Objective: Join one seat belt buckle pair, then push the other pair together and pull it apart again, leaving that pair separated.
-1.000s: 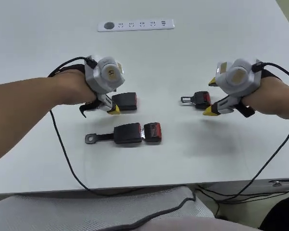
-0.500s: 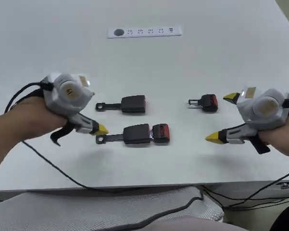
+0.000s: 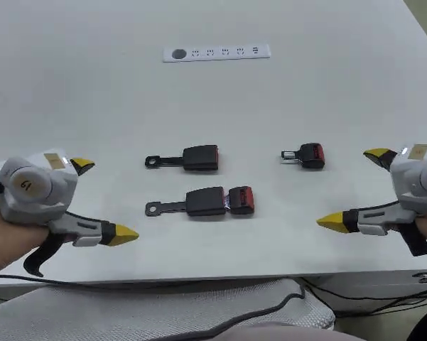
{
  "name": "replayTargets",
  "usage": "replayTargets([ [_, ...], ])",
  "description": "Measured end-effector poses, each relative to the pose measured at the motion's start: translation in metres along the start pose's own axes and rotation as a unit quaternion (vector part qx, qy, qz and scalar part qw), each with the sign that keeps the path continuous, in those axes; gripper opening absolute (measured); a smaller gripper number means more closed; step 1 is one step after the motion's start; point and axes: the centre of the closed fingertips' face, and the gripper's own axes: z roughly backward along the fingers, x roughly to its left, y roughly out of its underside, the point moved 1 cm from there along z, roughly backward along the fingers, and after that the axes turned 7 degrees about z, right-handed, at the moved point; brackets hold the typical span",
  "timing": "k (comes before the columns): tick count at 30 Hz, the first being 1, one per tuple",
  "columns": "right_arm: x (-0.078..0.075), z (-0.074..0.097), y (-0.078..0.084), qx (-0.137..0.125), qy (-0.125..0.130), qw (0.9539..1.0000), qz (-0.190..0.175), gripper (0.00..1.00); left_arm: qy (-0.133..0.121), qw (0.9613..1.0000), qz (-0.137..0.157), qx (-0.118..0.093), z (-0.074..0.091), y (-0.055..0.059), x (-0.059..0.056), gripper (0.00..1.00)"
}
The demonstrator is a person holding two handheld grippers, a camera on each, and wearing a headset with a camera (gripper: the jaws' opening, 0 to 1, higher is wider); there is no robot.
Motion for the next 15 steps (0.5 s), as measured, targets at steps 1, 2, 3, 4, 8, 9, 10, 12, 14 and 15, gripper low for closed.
replayTargets([
  [1, 0.0, 0.0, 0.003, 0.007, 0.003, 1.0, 0.001, 1.0, -0.008, 0.9999, -0.008, 0.0, 0.002, 0.0, 0.0, 1.0],
  [2, -0.001, -0.001, 0.006, 0.015, 0.006, 0.9999, 0.003, 1.0, -0.012, 0.9999, -0.01, -0.001, 0.002, 0.0, -0.001, 1.0],
  [3, -0.001, -0.001, 0.006, 0.018, 0.008, 0.9998, 0.004, 1.0, -0.011, 0.9999, -0.008, -0.003, 0.003, 0.0, -0.003, 1.0],
  [4, 0.0, 0.0, 0.005, 0.02, 0.01, 0.9997, 0.005, 1.0, -0.011, 0.9999, -0.006, -0.006, 0.004, -0.001, -0.004, 1.0],
  [8, 0.001, -0.001, -0.005, 0.009, 0.015, 0.9998, 0.005, 1.0, -0.017, 0.9998, 0.001, -0.012, 0.001, 0.0, -0.006, 1.0],
  [9, 0.001, -0.002, -0.007, 0.007, 0.016, 0.9999, 0.001, 1.0, -0.016, 0.9998, 0.006, -0.013, 0.0, 0.001, -0.007, 1.0],
  [10, 0.001, -0.003, -0.007, 0.006, 0.016, 0.9998, 0.001, 1.0, -0.015, 0.9998, 0.009, -0.012, -0.001, 0.002, -0.007, 1.0],
  [12, 0.001, -0.006, -0.013, -0.004, 0.023, 0.9996, -0.019, 1.0, -0.009, 0.9999, 0.011, -0.009, -0.003, 0.004, -0.014, 1.0],
  [14, 0.001, -0.008, -0.019, -0.017, 0.027, 0.9988, -0.037, 1.0, -0.005, 0.9999, 0.007, -0.008, -0.003, 0.004, -0.019, 1.0],
  [15, 0.001, -0.008, -0.022, -0.024, 0.028, 0.9984, -0.043, 1.0, -0.004, 0.9999, 0.007, -0.007, -0.004, 0.003, -0.02, 1.0],
])
